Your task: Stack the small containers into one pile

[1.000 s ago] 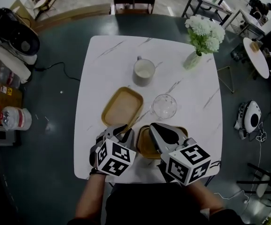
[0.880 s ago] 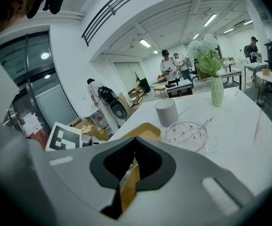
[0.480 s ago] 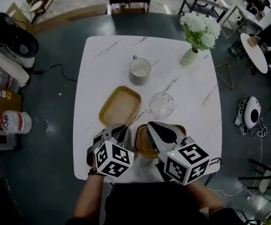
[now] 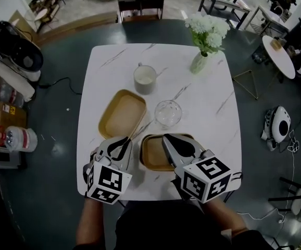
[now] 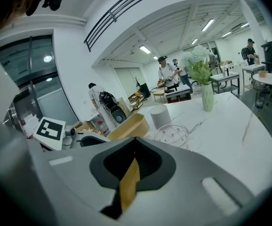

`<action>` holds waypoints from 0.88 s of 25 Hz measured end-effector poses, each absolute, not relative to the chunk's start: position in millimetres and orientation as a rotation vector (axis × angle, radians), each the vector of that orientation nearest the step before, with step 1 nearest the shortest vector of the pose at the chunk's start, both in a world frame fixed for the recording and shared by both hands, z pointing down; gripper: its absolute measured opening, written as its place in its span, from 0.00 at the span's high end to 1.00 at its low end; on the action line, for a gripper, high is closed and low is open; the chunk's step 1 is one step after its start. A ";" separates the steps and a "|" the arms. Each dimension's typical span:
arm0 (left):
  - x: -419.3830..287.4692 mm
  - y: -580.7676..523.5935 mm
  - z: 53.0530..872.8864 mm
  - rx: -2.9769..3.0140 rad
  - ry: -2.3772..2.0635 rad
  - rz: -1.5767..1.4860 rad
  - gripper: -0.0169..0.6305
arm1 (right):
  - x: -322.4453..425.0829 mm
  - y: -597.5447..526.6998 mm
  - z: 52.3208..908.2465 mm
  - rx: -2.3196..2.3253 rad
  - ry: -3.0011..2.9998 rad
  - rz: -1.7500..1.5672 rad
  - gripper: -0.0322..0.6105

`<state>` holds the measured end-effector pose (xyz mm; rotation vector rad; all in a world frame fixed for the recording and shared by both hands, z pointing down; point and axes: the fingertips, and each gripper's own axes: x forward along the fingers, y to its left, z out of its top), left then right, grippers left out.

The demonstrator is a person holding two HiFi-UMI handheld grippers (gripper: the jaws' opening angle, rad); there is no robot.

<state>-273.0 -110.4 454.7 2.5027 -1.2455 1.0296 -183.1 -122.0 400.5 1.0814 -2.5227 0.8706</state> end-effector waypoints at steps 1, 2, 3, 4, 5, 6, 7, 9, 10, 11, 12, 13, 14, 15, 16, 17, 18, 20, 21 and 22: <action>-268.9 -106.2 447.7 2.539 -1.237 1.035 0.95 | -177.1 -121.0 399.7 1.089 -2.524 0.870 0.95; -264.8 -102.0 441.2 2.574 -1.227 1.049 0.95 | -170.7 -120.2 398.9 1.098 -2.525 0.868 0.95; -260.5 -98.0 435.7 2.607 -1.214 1.067 0.95 | -164.1 -119.4 398.4 1.107 -2.524 0.865 0.95; -256.2 -94.3 431.2 2.635 -1.196 1.083 0.94 | -157.6 -118.5 398.0 1.117 -2.522 0.865 0.95; -252.2 -90.6 427.8 2.657 -1.175 1.096 0.94 | -151.8 -117.5 397.8 1.128 -2.519 0.866 0.95; -248.5 -86.9 425.5 2.676 -1.151 1.106 0.94 | -146.5 -116.0 397.6 1.138 -2.516 0.869 0.95; -244.8 -83.1 424.1 2.692 -1.127 1.113 0.94 | -141.4 -114.3 397.4 1.148 -2.514 0.871 0.95; -235.6 -75.3 421.9 2.728 -1.081 1.115 0.94 | -130.1 -110.5 397.0 1.169 -2.509 0.870 0.95; -230.0 -71.4 420.4 2.753 -1.059 1.111 0.94 | -123.9 -108.5 397.0 1.181 -2.506 0.868 0.95; -223.8 -67.5 418.4 2.781 -1.036 1.103 0.94 | -117.3 -106.7 397.1 1.194 -2.502 0.866 0.95; -217.3 -63.9 416.3 2.809 -1.008 1.092 0.94 | -110.6 -105.1 397.3 1.209 -2.498 0.865 0.95; -211.0 -60.8 414.5 2.833 -0.978 1.082 0.94 | -103.9 -103.7 397.6 1.225 -2.492 0.866 0.95; -205.1 -57.9 413.0 2.852 -0.945 1.072 0.94 | -97.6 -102.2 398.1 1.240 -2.486 0.869 0.95; -199.6 -55.0 412.0 2.869 -0.912 1.066 0.94 | -91.7 -100.5 398.8 1.254 -2.479 0.873 0.95; -194.7 -52.0 411.4 2.884 -0.881 1.063 0.94 | -86.2 -98.3 400.0 1.265 -2.471 0.877 0.95; -190.2 -48.9 411.3 2.898 -0.851 1.066 0.94 | -80.8 -95.8 401.3 1.277 -2.462 0.880 0.95; -185.9 -45.7 411.5 2.913 -0.822 1.072 0.94 | -75.0 -93.3 402.7 1.289 -2.453 0.883 0.95; -176.4 -38.4 411.5 2.956 -0.753 1.080 0.94 | -62.6 -88.5 405.3 1.318 -2.435 0.893 0.95; -171.7 -34.0 411.2 2.979 -0.710 1.079 0.94 | -56.7 -86.4 406.3 1.332 -2.428 0.898 0.95; -167.4 -29.5 411.0 3.000 -0.667 1.075 0.94 | -51.4 -84.4 407.2 1.346 -2.421 0.903 0.95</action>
